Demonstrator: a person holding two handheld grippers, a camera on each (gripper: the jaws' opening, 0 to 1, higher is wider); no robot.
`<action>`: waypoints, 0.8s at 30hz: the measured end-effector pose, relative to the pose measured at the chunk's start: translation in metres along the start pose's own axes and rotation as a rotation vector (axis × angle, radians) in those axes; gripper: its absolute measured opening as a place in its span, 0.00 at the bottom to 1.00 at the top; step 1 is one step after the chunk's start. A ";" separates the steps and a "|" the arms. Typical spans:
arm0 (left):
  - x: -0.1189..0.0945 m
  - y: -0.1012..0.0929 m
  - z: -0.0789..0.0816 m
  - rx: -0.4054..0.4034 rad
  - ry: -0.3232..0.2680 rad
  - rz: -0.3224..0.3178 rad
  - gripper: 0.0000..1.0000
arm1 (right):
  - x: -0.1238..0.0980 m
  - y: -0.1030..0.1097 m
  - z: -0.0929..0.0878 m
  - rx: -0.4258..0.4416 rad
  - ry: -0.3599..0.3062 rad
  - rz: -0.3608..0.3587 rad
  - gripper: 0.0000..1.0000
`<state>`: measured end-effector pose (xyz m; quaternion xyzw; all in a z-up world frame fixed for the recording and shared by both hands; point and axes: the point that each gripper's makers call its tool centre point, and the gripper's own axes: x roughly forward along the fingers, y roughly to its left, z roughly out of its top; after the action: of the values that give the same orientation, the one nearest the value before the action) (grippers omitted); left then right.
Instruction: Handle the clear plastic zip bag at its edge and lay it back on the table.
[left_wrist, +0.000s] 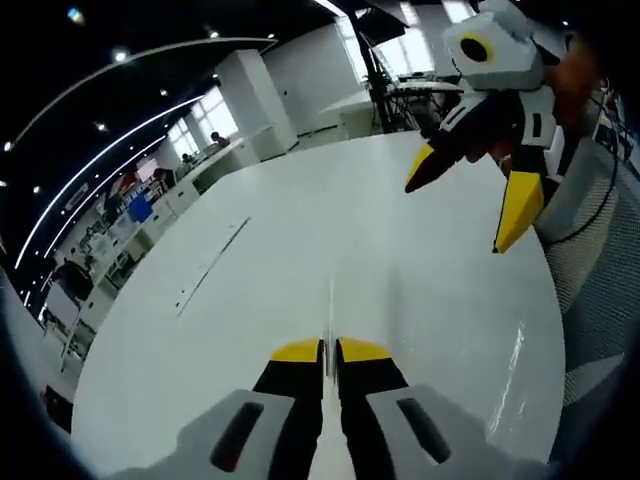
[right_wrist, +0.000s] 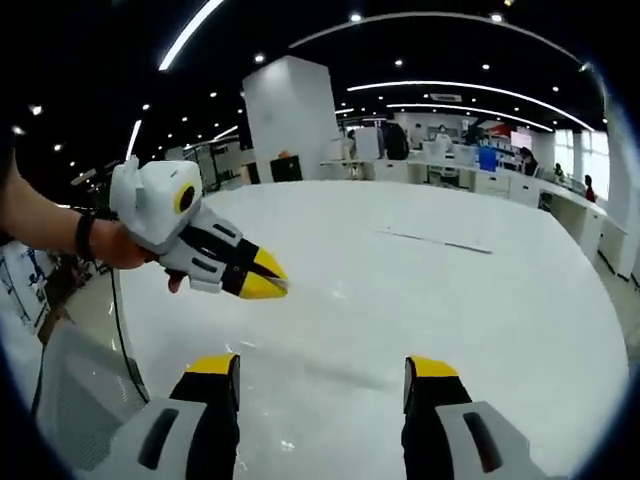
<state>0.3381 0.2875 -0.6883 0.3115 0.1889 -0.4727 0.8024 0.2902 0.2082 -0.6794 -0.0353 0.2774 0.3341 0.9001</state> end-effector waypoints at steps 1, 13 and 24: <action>-0.001 -0.002 0.001 0.008 0.000 -0.006 0.02 | 0.002 0.000 0.002 -0.022 0.001 0.007 0.65; -0.020 -0.031 0.023 0.123 -0.034 -0.081 0.02 | 0.015 0.007 0.006 -0.153 0.057 0.072 0.57; -0.026 -0.046 0.024 0.165 -0.043 -0.123 0.02 | 0.021 0.025 -0.012 -0.190 0.145 0.143 0.32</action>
<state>0.2849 0.2713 -0.6697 0.3541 0.1508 -0.5418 0.7472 0.2821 0.2374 -0.6974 -0.1245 0.3105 0.4186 0.8443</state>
